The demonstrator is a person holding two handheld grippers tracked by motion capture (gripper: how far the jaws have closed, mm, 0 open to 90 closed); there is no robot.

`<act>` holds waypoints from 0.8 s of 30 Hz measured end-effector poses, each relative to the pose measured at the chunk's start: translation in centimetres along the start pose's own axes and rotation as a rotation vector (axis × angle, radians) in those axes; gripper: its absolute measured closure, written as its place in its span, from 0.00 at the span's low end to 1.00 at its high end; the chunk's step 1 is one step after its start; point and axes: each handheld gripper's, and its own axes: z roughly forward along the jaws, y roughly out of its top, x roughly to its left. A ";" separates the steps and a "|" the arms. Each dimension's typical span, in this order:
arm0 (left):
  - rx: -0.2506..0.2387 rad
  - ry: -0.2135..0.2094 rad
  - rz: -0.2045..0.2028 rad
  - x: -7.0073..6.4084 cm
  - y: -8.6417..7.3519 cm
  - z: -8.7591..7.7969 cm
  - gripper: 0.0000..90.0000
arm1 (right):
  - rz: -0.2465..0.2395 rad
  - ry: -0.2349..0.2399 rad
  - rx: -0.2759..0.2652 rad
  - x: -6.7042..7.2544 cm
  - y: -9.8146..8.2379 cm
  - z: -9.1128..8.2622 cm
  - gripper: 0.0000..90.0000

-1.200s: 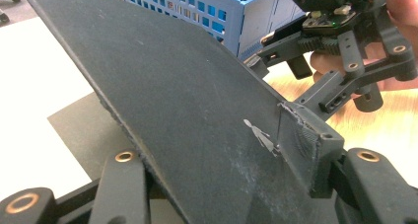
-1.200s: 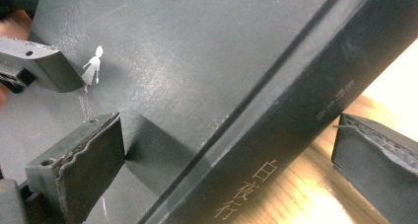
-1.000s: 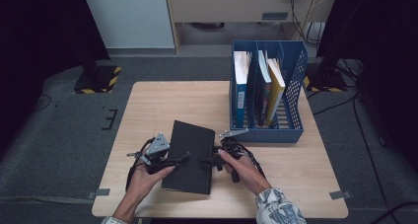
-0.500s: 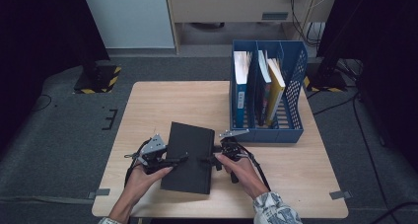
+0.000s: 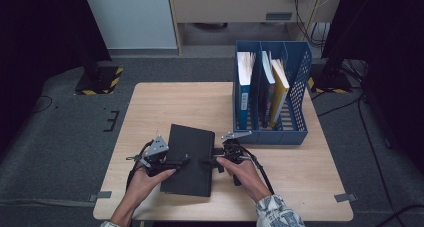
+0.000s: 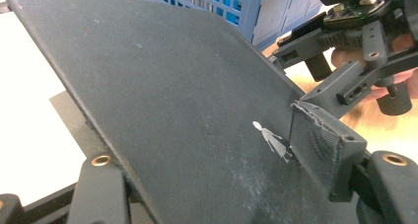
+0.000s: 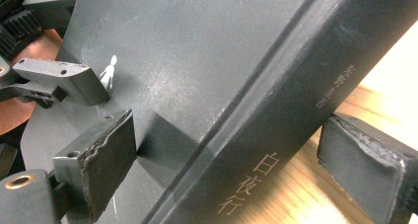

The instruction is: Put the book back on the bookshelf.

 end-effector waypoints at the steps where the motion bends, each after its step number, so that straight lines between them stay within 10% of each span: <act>1: 0.003 -0.004 -0.002 0.1 0.0 0.0 0.38 | 0.001 0.002 0.001 -0.1 -0.1 0.1 0.09; 5: -0.033 -0.025 -0.043 0.3 0.2 -0.5 0.52 | 0.002 0.010 -0.002 0.0 0.0 0.0 0.09; 24: -0.063 -0.050 0.003 0.0 0.8 -1.3 0.55 | -0.045 -0.009 -0.046 1.1 0.4 -0.7 0.13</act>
